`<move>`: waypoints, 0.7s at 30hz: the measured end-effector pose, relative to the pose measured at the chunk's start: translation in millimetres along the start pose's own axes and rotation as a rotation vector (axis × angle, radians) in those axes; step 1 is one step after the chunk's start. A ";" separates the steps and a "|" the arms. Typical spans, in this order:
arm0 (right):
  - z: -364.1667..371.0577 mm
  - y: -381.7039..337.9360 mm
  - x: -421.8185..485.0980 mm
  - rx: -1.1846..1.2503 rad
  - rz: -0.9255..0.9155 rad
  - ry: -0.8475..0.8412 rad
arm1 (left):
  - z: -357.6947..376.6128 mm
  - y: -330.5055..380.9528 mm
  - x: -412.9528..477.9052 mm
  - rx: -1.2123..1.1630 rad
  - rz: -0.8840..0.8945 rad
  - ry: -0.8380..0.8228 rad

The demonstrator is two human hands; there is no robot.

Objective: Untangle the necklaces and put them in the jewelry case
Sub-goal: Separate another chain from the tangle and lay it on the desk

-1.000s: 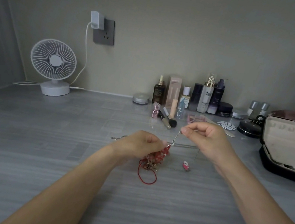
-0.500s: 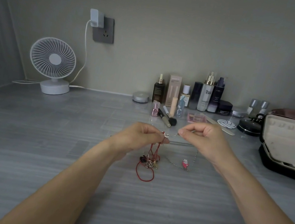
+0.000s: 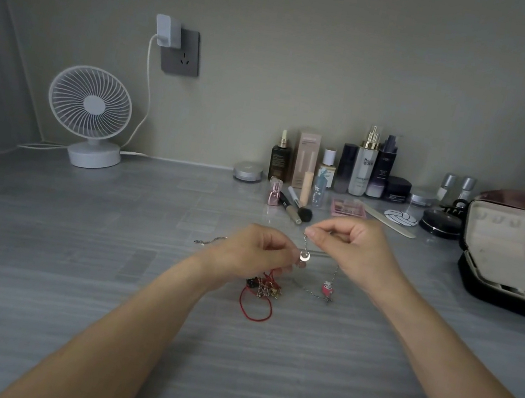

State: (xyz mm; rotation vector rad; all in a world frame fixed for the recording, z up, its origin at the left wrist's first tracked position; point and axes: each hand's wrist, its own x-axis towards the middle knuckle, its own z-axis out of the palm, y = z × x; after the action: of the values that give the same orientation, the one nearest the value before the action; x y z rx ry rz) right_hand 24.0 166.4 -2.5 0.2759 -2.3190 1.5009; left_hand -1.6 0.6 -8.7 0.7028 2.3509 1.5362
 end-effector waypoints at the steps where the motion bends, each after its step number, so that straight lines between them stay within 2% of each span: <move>1: -0.2 1.6 0.5 -0.013 0.011 0.012 | 0.5 0.5 -0.5 -0.003 0.013 -0.014; 5: -3.9 5.0 1.5 -0.055 0.040 0.069 | -1.5 -0.4 0.3 0.015 0.056 0.033; 10: -5.1 0.6 1.1 -0.049 0.018 0.061 | -2.3 1.8 0.0 0.019 0.077 0.124; 16: -4.7 5.2 2.6 -0.047 0.028 0.096 | -4.4 7.0 -4.0 0.048 0.044 0.084; 21: -3.5 -0.2 -0.9 -0.022 -0.022 -0.030 | -3.7 5.7 -4.1 0.041 0.037 0.062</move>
State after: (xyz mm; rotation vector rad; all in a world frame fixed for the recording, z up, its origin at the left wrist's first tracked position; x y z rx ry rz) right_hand 25.6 169.4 -1.4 0.3191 -2.3462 1.4697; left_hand 1.6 -2.6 -2.2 0.7223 2.4343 1.5504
